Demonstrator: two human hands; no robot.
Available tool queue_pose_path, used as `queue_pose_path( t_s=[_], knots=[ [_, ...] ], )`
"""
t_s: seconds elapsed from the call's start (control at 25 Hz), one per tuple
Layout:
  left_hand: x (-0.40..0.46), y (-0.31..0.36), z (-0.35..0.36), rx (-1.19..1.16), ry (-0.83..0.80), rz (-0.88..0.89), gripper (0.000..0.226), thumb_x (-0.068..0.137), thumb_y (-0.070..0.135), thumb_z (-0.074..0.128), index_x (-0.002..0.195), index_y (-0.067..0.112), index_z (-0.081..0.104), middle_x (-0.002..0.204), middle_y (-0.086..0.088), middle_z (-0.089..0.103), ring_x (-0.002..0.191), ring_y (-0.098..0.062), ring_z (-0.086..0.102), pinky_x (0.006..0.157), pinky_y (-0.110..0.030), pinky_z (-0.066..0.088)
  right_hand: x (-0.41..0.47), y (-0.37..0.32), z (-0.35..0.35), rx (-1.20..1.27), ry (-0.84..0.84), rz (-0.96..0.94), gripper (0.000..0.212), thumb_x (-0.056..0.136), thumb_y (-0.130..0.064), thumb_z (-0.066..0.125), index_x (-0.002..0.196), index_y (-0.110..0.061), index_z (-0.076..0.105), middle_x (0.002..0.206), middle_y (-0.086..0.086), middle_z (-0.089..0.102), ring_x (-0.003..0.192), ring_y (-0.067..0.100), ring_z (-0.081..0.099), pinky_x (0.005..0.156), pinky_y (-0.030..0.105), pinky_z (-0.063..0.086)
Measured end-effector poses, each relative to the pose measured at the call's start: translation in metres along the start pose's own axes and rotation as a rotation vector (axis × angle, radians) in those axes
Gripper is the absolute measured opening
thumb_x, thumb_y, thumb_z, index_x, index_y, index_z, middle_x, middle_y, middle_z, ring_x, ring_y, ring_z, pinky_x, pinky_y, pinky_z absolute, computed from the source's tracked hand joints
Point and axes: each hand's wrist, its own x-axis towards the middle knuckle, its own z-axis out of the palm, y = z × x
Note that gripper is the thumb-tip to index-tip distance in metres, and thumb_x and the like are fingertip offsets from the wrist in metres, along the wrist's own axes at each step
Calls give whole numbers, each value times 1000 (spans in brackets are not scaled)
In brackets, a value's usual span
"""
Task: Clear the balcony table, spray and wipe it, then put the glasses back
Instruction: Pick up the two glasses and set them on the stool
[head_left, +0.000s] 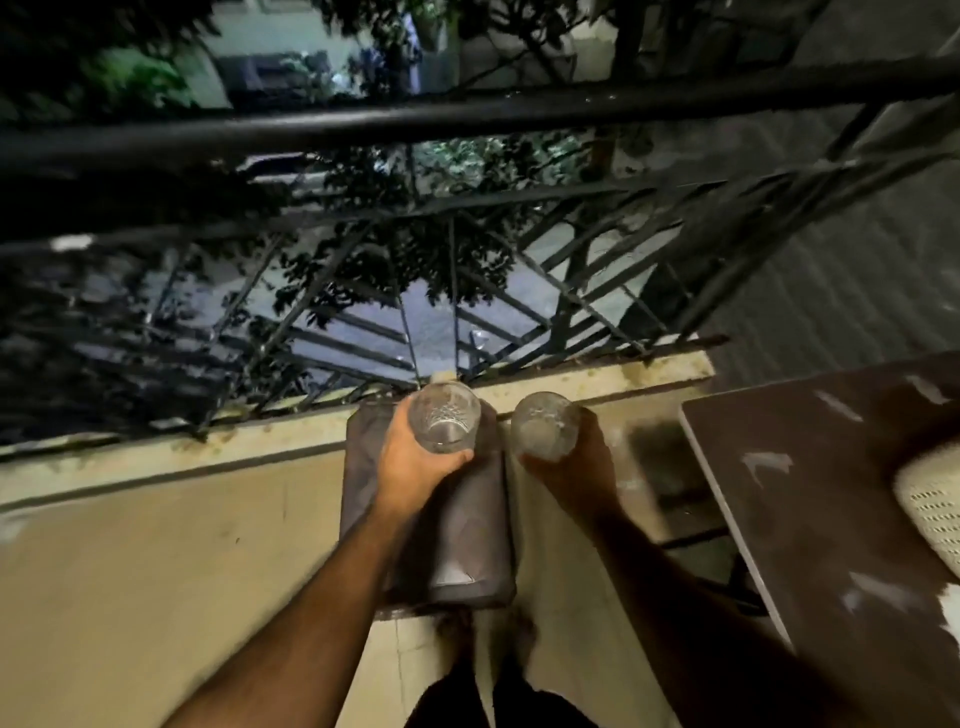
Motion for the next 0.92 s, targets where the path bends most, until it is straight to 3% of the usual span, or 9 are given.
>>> queue_pose_path(
  t_s=[0.12, 0.24, 0.44, 0.6, 0.72, 0.92],
  knots=[
    [7, -29, -24, 9, 114, -68, 91, 48, 17, 93, 124, 27, 44, 114, 9, 58, 102, -4, 58, 85, -8, 42, 13, 4, 39, -26, -97, 1, 85, 55, -35, 91, 128, -18, 50, 120, 1, 63, 108, 19, 59, 84, 27, 44],
    [23, -65, -44, 40, 206, -123, 90, 54, 7, 91, 130, 16, 44, 113, 6, 58, 100, -7, 56, 77, 1, 37, 26, 17, 80, -55, -158, -28, 85, 59, -32, 88, 132, -20, 47, 124, 1, 61, 111, 21, 59, 89, 30, 46],
    [62, -115, -51, 84, 256, -161, 94, 53, 15, 92, 133, 19, 43, 113, 10, 58, 103, -8, 57, 81, -6, 39, 57, 41, 144, -147, -189, -57, 88, 59, -51, 75, 135, -28, 38, 127, 1, 56, 113, 22, 58, 93, 41, 51],
    [88, -158, -28, 73, 253, -189, 93, 51, 18, 93, 130, 21, 44, 113, 7, 63, 103, -9, 60, 89, -17, 44, 85, 61, 189, -161, -203, -22, 86, 61, -42, 76, 135, -25, 36, 128, 4, 58, 111, 27, 60, 92, 43, 51],
    [102, -187, -19, 57, 255, -193, 95, 49, 21, 94, 130, 23, 45, 113, 10, 64, 104, -6, 61, 89, -14, 43, 98, 74, 209, -112, -194, -32, 91, 63, -41, 78, 138, -26, 29, 134, 7, 54, 118, 27, 57, 99, 42, 47],
    [120, -219, -20, 64, 244, -205, 96, 45, 29, 95, 127, 31, 45, 116, 11, 65, 106, -4, 61, 97, -27, 48, 107, 90, 228, -44, -143, -81, 76, 65, -33, 83, 128, -24, 42, 125, 3, 55, 112, 25, 58, 94, 33, 46]
  ],
)
